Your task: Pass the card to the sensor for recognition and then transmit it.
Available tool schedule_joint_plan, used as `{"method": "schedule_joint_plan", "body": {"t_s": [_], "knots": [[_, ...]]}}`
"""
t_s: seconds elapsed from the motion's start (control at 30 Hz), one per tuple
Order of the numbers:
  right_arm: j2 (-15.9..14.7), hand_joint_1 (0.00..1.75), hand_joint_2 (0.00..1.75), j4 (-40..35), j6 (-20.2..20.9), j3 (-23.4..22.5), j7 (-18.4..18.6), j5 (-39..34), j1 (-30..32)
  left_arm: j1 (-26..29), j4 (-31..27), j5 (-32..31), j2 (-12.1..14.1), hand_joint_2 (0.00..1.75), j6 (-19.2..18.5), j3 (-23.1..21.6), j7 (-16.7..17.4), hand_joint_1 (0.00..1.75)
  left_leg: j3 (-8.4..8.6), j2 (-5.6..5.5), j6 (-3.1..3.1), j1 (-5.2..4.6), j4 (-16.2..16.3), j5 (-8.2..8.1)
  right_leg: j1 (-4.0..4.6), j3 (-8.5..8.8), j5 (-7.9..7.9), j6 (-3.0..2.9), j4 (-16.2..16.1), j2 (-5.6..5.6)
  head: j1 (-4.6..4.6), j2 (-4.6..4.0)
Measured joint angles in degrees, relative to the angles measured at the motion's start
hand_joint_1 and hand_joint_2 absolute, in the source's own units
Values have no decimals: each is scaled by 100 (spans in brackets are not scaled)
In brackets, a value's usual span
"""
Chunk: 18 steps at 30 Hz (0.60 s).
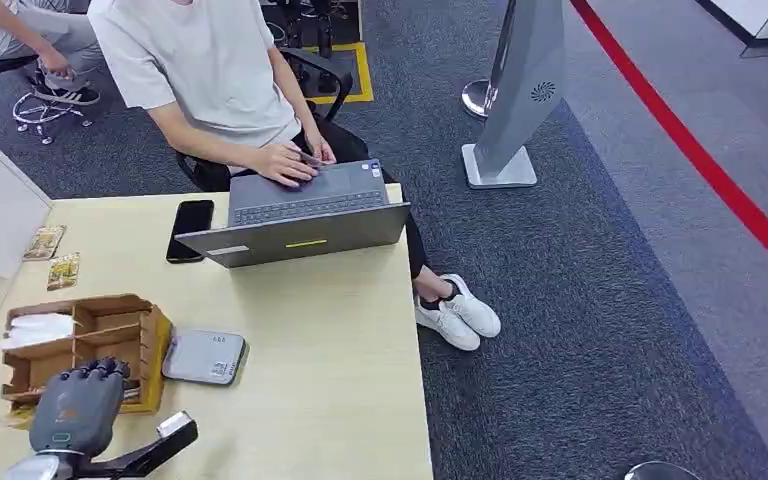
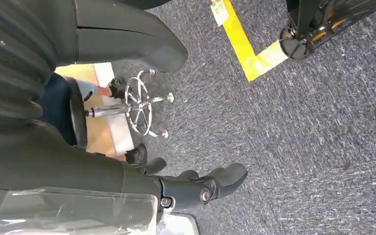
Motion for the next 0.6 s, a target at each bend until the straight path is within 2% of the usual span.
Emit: {"method": "schedule_joint_plan", "body": {"t_s": [0.6], "knots": [[-2, 0, 175, 0, 7, 52, 0, 35, 1, -36, 28, 116, -9, 175, 50, 4, -63, 175, 0, 0, 0, 0, 0, 0, 0, 0, 0, 0, 0, 0, 0, 0]]}}
